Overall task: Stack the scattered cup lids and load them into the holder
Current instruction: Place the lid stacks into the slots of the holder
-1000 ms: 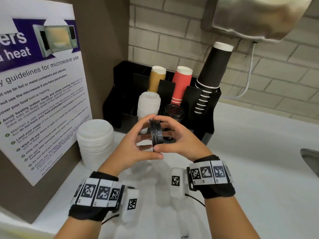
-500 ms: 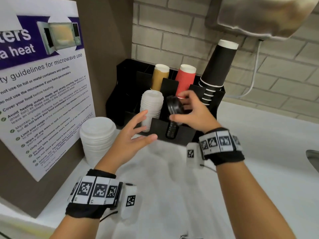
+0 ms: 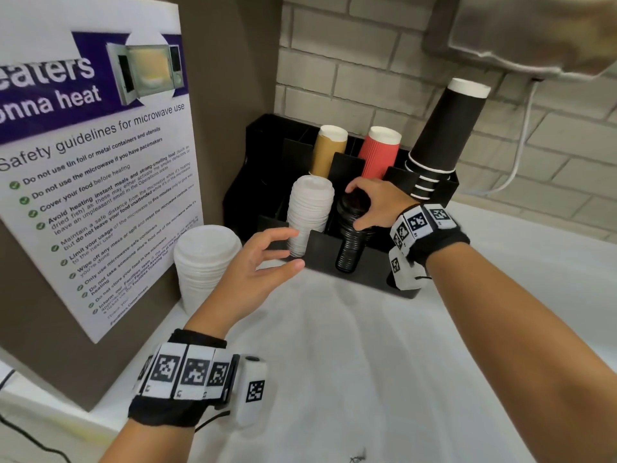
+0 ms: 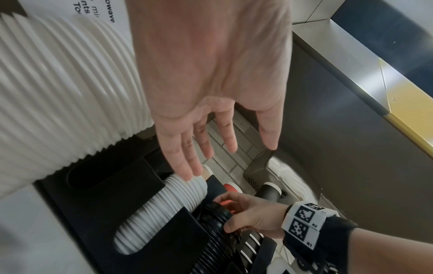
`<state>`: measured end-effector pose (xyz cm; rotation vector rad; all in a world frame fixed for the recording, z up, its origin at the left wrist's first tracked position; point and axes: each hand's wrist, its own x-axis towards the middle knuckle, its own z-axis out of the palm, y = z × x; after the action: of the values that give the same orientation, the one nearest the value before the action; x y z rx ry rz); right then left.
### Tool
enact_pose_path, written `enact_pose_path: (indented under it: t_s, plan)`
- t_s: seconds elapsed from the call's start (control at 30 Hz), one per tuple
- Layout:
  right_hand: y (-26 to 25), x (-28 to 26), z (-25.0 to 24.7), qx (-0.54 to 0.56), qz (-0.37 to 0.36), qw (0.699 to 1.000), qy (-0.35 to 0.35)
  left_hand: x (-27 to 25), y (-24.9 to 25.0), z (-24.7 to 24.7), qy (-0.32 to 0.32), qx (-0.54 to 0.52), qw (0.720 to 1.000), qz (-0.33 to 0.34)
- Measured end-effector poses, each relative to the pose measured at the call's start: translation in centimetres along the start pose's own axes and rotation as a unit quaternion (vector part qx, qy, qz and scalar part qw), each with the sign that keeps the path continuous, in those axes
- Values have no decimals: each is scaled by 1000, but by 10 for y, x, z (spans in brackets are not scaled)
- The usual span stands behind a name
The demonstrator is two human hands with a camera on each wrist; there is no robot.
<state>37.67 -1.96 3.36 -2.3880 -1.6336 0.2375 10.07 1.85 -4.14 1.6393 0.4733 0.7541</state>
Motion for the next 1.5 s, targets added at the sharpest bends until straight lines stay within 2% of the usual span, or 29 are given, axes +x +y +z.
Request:
enact_pose_path:
  t_s: [0.2, 0.3, 0.4, 0.63, 0.93, 1.0, 1.1, 1.13, 1.2, 1.23, 1.3, 1.37, 1.4, 1.5]
  plan:
    - [3, -5, 1, -10, 12, 1000, -17, 3, 0, 3, -5, -1, 1000, -3]
    - [1, -9, 6, -56, 26, 998, -22, 4, 0, 4, -7, -2, 1000, -4]
    - [-1, -17, 16, -111, 27, 993, 5, 4, 2, 3, -9, 8, 1000, -1]
    - [-9, -29, 29, -162, -4, 985, 51, 6, 8, 6, -15, 13, 1000, 5]
    - [-14, -34, 29, -166, -10, 984, 63, 2, 15, 5, -15, 20, 1000, 11]
    - [-18, -38, 29, -163, -13, 983, 86, 2, 19, 3, -16, 30, 999, 15]
    - [-40, -47, 37, -26, -65, 986, 151, 6, 30, -6, 2, 78, 996, 38]
    - [-51, -49, 42, 37, -82, 986, 137, 9, 34, -11, 15, 113, 992, 51]
    - [-77, -52, 59, 134, -91, 986, 32, 15, 43, -25, 32, 223, 973, 60]
    - [-91, -53, 69, 171, -85, 981, -38, 17, 45, -31, 29, 292, 955, 42]
    - [-114, -50, 89, 218, -74, 964, -136, 19, 47, -41, 3, 414, 909, -48]
    - [-132, -46, 105, 248, -89, 953, -153, 16, 47, -46, -21, 477, 868, -137]
    - [-139, -44, 111, 267, -95, 948, -148, 14, 47, -47, -23, 491, 857, -157]
    - [-157, -37, 122, 318, -97, 935, -123, 6, 47, -47, -10, 516, 843, -151]
